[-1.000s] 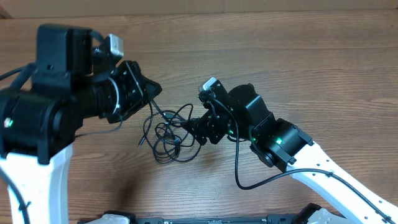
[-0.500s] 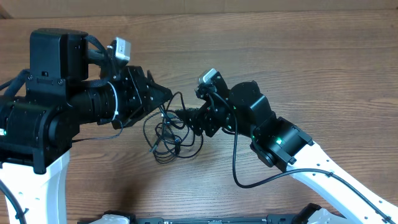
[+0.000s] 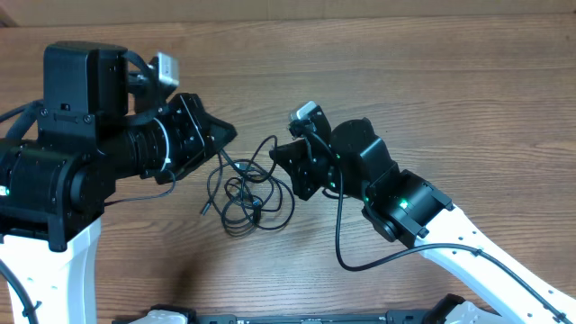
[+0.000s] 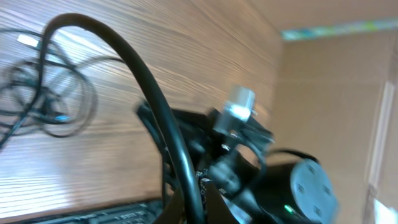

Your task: Untangle cables

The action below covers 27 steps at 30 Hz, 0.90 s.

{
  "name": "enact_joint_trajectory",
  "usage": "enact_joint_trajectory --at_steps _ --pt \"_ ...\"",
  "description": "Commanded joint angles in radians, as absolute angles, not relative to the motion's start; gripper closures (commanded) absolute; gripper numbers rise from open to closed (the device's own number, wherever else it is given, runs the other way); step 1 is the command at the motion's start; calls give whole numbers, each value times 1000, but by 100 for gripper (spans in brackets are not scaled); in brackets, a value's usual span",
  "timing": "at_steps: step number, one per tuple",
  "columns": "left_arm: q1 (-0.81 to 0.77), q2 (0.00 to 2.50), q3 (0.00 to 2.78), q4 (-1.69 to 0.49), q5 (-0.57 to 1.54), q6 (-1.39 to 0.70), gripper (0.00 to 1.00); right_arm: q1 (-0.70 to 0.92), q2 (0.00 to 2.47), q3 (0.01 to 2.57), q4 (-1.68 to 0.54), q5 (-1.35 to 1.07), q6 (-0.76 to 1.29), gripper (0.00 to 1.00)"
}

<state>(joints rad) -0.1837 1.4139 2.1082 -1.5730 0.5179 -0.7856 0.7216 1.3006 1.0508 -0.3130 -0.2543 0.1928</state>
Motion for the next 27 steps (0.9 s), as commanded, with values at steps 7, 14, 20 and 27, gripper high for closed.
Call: enact_joint_trajectory --at_steps 7,14,20,27 --pt "-191 1412 2123 -1628 315 -768 96 724 1285 1049 -386 -229 443 96" --pt "-191 1412 2123 -1649 314 -678 96 724 1285 1049 -387 -192 779 57" --pt "-191 1412 2123 -1649 317 -656 96 724 1285 1049 -387 -272 946 7" --pt "-191 1412 2123 -1613 458 -533 96 725 1285 1049 -379 -316 1081 0"
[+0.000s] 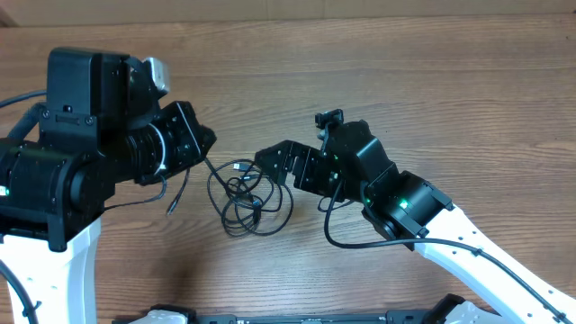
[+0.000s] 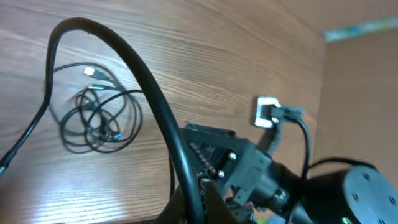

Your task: Untangle cables

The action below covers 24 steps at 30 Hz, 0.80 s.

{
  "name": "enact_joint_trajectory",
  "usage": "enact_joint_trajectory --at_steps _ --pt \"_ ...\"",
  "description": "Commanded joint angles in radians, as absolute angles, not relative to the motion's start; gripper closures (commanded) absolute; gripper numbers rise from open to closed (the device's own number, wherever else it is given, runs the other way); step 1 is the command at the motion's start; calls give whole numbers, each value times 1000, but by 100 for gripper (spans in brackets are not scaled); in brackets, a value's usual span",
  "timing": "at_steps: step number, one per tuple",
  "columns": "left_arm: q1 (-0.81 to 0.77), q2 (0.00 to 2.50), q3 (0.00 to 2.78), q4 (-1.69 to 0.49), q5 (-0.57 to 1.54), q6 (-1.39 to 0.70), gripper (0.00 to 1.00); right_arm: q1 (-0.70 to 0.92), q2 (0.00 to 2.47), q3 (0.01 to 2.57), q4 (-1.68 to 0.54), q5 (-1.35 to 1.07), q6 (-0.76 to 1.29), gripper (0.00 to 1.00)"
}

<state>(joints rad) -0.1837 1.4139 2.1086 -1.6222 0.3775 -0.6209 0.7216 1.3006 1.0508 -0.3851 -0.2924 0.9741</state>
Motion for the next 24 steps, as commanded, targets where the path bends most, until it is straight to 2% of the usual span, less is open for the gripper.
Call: enact_joint_trajectory --at_steps 1,11,12,14,19,24 --pt "-191 1412 2123 -1613 458 -533 96 724 1285 1049 -379 -316 1094 0" --pt "-191 1412 2123 -1575 552 -456 96 725 1286 1049 -376 -393 1377 1" --pt "-191 1412 2123 -1569 552 -456 96 725 1286 1049 -376 -400 1399 4" --pt "-191 1412 2123 -1565 552 -456 96 725 1286 1049 -376 -410 1436 16" --pt "-191 1412 2123 -1565 551 -456 96 725 1286 1049 -375 -413 1502 34" --pt "-191 1412 2123 -1565 551 -457 96 725 1287 1049 -370 -413 1555 56"
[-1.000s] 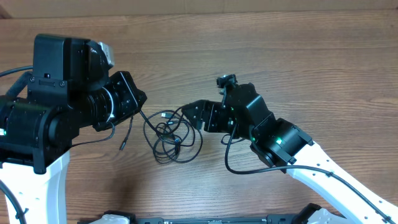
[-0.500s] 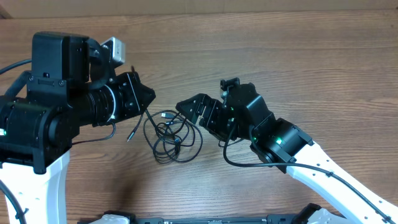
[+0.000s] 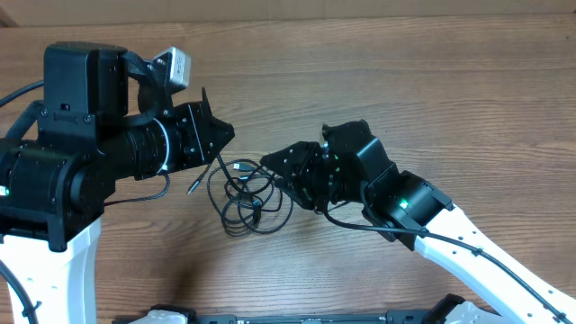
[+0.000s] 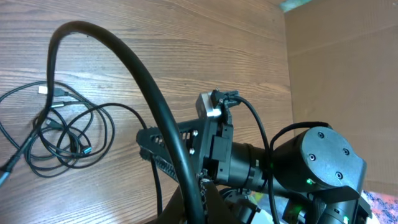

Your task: Untangle cables

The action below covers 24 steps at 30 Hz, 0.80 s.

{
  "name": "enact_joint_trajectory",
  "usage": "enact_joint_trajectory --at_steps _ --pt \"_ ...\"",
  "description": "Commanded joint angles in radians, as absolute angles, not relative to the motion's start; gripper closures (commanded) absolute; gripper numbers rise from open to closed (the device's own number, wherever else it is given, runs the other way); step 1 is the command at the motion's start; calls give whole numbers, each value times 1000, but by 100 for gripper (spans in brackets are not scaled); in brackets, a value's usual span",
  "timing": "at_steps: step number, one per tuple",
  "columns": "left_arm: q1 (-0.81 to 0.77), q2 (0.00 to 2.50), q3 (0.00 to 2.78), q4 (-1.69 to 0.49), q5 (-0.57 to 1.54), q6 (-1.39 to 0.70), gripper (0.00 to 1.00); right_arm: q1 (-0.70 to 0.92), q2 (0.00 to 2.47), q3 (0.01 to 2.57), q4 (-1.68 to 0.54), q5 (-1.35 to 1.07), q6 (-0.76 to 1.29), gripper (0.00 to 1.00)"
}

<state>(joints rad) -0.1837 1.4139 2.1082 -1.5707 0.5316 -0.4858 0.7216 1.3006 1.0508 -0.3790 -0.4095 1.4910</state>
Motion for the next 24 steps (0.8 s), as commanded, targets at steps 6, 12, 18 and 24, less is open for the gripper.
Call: enact_joint_trajectory --at_steps 6,12,18,24 --pt "-191 1412 2123 -1565 551 -456 96 725 1287 1049 -369 -413 1575 74" --pt "-191 1412 2123 -1565 550 -456 96 725 1287 1049 -369 -405 1562 87" --pt "-191 1412 2123 -1567 542 -456 96 725 1287 1049 -392 -297 1438 96" --pt "-191 1412 2123 -1567 532 -456 96 725 1287 1049 -487 -69 1296 96"
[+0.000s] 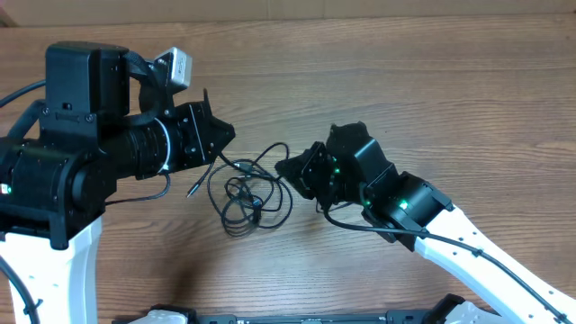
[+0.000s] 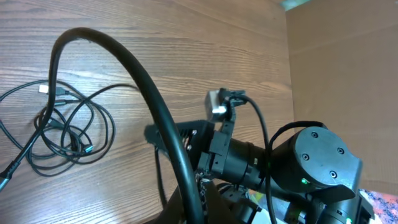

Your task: Untangle cables

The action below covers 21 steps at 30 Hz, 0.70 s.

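Note:
A tangle of thin black cables [image 1: 247,193] lies on the wooden table between the arms, also seen as the tangle [image 2: 59,130] in the left wrist view. My left gripper [image 1: 220,135] is shut on one black cable [image 2: 124,74], which arcs away and ends in a loose plug [image 1: 192,189] left of the tangle. Just right of the tangle, my right gripper [image 1: 286,166] appears shut on a strand [image 1: 270,148] that rises from the pile. A silver USB plug [image 2: 43,89] rests on the tangle's top edge.
The wooden table [image 1: 405,81] stretches bare to the back and right. My right arm's own cable [image 1: 346,225] loops beneath its wrist. A cardboard wall [image 2: 348,62] stands beyond the table edge in the left wrist view.
My right gripper has drawn back to the right from the tangle's edge, and a strand now arcs up from the pile to it. The left gripper has not moved.
First my right gripper was at a raised strand right of the tangle while the left held its cable. Then the right stood open at the pile with the strand down and the left lower. Then it was closed in on the pile, and now it holds a strand out rightward.

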{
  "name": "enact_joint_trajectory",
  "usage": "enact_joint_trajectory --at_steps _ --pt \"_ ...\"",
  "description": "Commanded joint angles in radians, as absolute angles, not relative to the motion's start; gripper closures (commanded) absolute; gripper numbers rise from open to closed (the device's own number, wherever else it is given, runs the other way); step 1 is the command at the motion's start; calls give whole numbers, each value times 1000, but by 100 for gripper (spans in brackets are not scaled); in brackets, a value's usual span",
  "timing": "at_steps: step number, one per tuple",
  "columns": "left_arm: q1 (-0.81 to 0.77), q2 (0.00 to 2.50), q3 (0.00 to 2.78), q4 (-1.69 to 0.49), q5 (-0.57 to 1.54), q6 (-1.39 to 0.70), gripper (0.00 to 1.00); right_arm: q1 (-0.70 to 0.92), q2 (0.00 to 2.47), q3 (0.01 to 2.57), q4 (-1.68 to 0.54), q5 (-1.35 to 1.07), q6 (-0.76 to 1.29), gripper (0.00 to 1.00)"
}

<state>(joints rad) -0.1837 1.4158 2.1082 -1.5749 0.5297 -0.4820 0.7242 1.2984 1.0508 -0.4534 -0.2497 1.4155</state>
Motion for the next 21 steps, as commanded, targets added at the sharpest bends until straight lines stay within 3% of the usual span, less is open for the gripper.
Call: enact_joint_trajectory --at_steps 1,15,21 --pt "-191 1412 2123 -1567 525 -456 96 725 1287 1049 -492 -34 1247 96" --pt "-191 1414 2123 -1581 467 -449 83 723 1105 1113 -262 54 728 96" --pt "-191 1414 2123 -1582 463 -449 49 722 991 1138 -270 169 674 96"
